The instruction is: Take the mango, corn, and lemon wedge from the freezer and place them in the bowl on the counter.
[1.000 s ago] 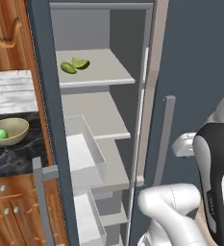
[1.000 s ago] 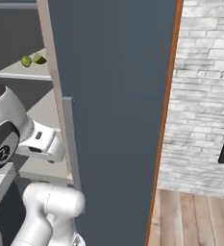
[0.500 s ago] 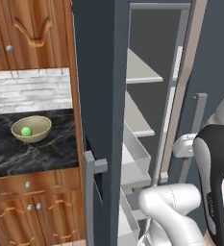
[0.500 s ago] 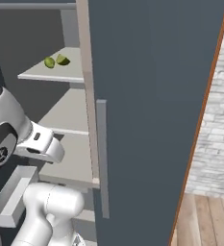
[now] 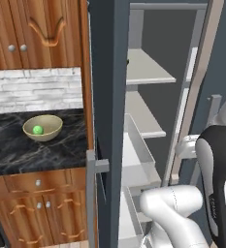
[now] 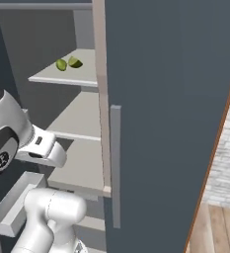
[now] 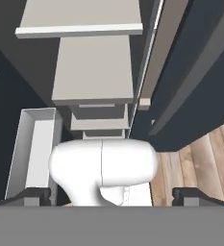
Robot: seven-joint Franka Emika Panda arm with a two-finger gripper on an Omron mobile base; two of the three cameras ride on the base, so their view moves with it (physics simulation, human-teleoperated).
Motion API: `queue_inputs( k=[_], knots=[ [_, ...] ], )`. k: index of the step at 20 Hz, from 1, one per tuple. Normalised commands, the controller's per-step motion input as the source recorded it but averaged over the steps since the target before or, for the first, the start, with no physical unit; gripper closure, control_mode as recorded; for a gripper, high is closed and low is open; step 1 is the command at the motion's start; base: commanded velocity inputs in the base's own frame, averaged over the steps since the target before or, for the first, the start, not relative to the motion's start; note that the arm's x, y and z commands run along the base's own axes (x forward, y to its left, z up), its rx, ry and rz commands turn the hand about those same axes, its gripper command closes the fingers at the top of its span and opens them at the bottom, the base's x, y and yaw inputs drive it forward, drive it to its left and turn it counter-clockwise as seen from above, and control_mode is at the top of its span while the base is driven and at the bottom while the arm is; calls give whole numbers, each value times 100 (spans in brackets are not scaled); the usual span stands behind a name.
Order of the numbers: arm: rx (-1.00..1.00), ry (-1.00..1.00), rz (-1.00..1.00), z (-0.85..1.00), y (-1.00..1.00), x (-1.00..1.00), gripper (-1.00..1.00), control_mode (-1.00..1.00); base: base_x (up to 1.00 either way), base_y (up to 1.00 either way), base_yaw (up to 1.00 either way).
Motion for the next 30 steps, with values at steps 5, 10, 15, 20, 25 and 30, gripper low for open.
queue_inputs(
  k=[5, 10, 15, 20, 25, 30],
  knots=[
    [0, 0, 0, 0, 0, 0, -100, 100, 24, 36, 14],
    [0, 0, 0, 0, 0, 0, -100, 100, 64, 4, 8],
    [0, 0, 0, 0, 0, 0, -100, 100, 83, 0, 2],
    [0, 0, 0, 0, 0, 6, -100, -100, 32, 0, 0],
    [0, -12, 9, 43, 9, 5, -100, -100, 0, 0, 0],
    [0, -10, 17, 58, 18, 2, -100, -100, 0, 0, 0]
  ],
)
